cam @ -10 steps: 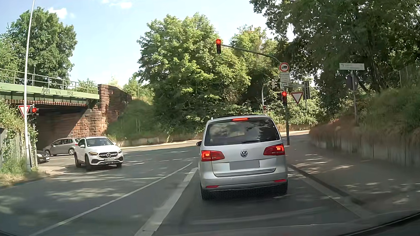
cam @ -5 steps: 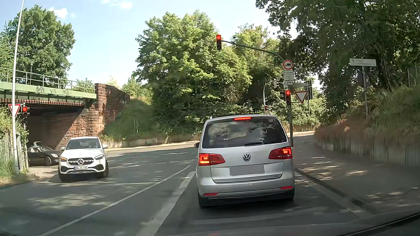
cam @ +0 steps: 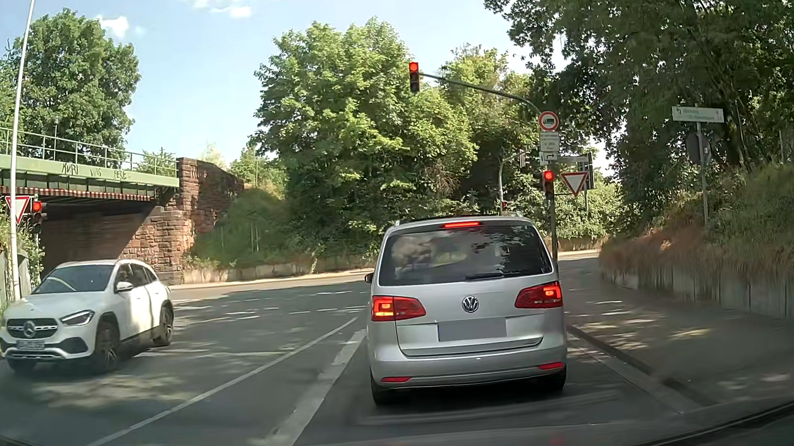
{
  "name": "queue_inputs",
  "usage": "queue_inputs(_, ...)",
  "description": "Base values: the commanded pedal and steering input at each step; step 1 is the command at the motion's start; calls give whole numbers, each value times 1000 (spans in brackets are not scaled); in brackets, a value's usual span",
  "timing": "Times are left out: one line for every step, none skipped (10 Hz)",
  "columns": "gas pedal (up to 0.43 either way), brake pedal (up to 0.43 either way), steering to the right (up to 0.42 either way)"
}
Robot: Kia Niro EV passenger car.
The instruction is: Follow the waypoints while adhering to traffic rules and regulations
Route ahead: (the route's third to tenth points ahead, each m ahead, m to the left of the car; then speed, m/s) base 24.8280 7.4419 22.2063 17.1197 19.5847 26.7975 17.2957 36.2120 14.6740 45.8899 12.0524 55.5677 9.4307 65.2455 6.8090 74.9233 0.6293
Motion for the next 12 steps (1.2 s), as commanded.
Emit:
queue_inputs(0, 244, 5)
queue_inputs(0, 238, 6)
queue_inputs(0, 226, 5)
queue_inputs(0, 207, 5)
queue_inputs(0, 195, 5)
queue_inputs(0, 183, 5)
queue_inputs(0, 165, 5)
queue_inputs(0, 159, 5)
queue_inputs(0, 159, 5)
queue_inputs(0, 165, 5)
queue_inputs(0, 165, 5)
queue_inputs(0, 171, 5)
